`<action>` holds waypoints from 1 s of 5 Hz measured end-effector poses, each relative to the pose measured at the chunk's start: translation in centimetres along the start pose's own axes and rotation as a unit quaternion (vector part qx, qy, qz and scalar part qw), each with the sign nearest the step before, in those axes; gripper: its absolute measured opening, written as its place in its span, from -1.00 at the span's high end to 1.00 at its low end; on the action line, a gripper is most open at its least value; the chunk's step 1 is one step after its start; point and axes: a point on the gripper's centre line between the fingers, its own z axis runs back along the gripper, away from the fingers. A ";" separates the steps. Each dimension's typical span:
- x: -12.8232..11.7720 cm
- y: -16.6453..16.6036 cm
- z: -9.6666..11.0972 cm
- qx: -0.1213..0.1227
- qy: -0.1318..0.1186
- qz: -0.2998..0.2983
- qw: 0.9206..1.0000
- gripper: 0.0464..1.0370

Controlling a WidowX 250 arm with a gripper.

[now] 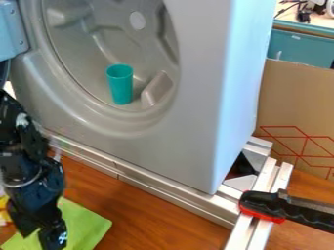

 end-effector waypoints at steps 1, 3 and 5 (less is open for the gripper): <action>-0.3 0.1 -0.8 -0.009 0.034 0.012 0.999 -0.93; 1.4 0.1 -2.6 0.004 0.035 0.007 0.999 -0.93; 6.5 1.3 -2.5 0.020 0.005 -0.012 1.000 -0.93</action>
